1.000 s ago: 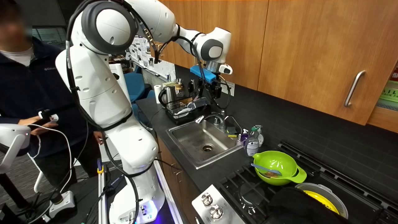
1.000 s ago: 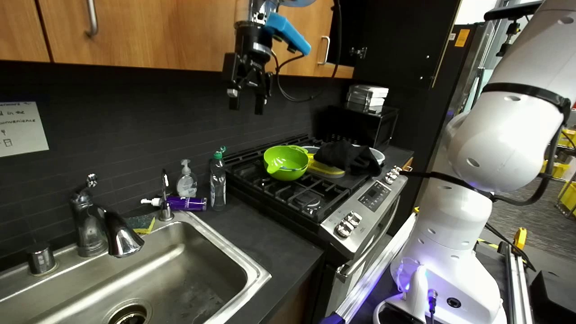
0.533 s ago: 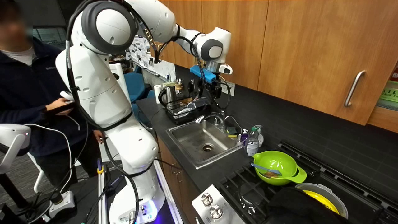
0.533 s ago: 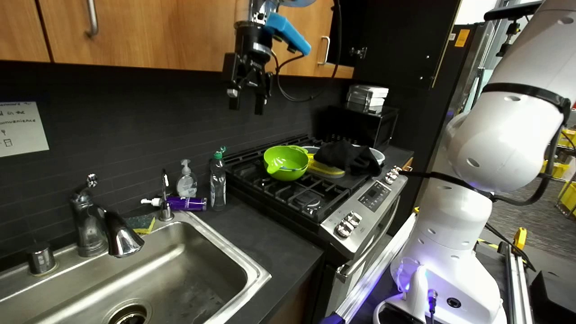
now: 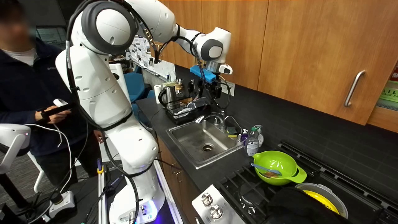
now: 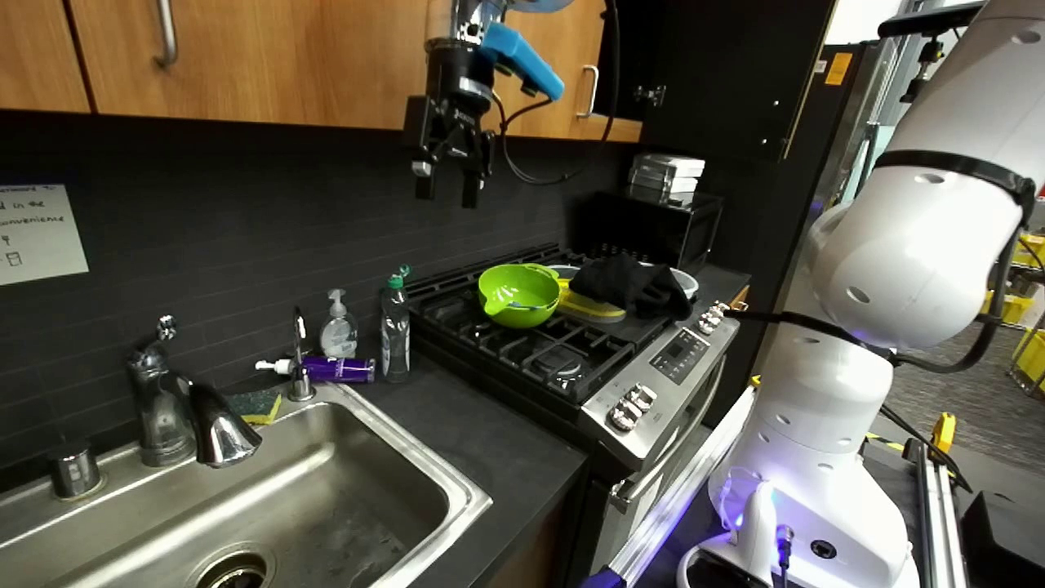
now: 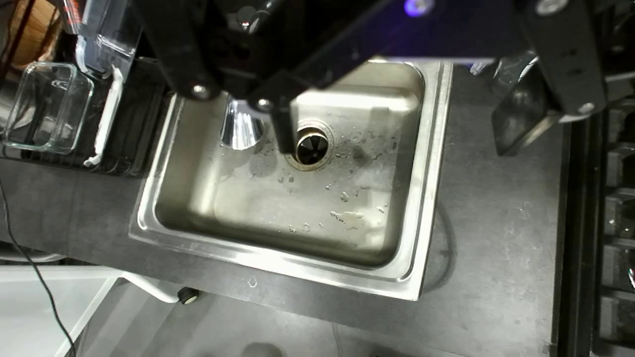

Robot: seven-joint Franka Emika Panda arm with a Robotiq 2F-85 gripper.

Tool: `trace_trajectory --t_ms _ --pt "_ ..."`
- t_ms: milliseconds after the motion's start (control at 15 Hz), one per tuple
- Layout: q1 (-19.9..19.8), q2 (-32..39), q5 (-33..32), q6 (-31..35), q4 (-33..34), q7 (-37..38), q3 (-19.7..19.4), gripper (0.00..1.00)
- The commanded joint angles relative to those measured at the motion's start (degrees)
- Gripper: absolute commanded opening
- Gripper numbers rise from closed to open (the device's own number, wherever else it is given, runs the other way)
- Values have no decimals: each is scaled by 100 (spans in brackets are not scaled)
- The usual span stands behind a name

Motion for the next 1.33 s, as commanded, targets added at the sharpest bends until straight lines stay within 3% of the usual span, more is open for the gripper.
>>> trace_trajectory --t_ms 0,467,800,1267 --pt "-106 1 23 -17 11 -18 98 100" --pt "-151 -1 -105 46 -8 151 148 100" --pt "-440 -128 -632 249 -261 727 120 100" --pt "-859 -345 -674 331 -905 971 -70 100"
